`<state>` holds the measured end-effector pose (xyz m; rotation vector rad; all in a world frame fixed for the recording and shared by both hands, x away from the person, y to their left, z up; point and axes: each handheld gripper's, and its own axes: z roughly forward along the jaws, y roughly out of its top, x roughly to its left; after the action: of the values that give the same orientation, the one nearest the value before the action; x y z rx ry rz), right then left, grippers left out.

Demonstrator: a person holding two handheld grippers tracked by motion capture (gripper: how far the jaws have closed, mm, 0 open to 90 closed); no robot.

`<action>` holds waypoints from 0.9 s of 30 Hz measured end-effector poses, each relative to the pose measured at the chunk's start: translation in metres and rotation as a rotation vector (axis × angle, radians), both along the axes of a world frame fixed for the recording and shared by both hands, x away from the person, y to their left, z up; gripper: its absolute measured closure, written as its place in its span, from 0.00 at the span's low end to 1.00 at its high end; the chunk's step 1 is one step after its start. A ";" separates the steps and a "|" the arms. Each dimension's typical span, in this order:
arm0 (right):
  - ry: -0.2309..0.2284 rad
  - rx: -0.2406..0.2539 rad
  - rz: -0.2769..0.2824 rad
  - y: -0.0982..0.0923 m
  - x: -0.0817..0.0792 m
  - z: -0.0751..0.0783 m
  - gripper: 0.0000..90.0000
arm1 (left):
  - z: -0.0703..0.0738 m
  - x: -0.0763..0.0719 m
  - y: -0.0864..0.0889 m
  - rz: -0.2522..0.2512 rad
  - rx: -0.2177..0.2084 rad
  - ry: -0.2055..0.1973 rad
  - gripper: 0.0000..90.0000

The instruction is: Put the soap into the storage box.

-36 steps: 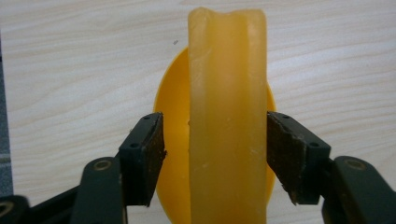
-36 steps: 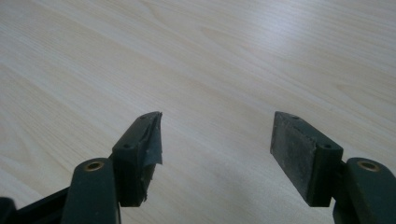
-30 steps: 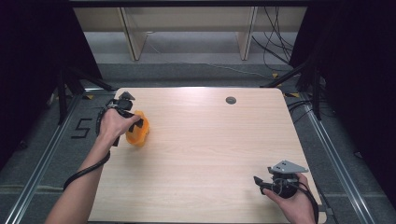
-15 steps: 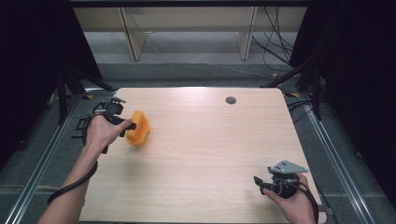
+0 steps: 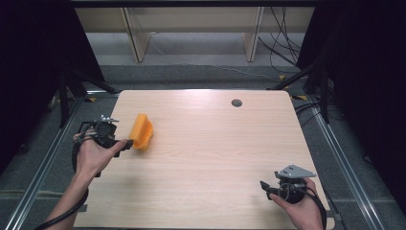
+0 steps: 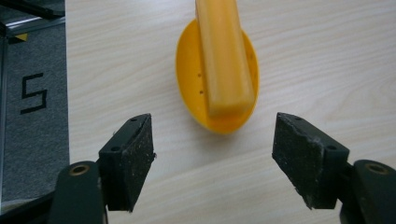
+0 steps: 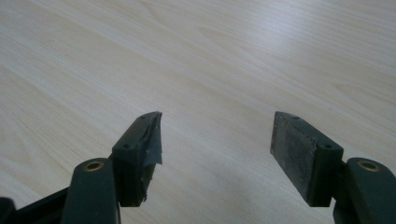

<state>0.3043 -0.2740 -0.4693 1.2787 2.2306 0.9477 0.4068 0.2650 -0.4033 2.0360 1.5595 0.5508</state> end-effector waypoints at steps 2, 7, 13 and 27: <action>-0.002 0.003 0.002 0.000 0.000 0.000 0.38 | -0.006 -0.008 0.002 0.000 0.005 -0.041 0.28; -0.004 0.002 -0.002 0.000 0.000 0.000 0.38 | -0.021 -0.027 0.006 -0.009 -0.015 -0.086 0.27; -0.012 0.014 0.006 0.000 0.001 -0.001 0.38 | -0.044 -0.050 0.010 -0.013 -0.035 -0.123 0.26; -0.042 -0.003 0.012 0.000 0.001 0.001 0.39 | -0.079 -0.103 0.016 0.018 -0.236 -0.285 0.33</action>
<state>0.3057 -0.2739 -0.4688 1.2342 2.2094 0.9670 0.3041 0.2808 -0.4821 1.6887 1.4019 0.6036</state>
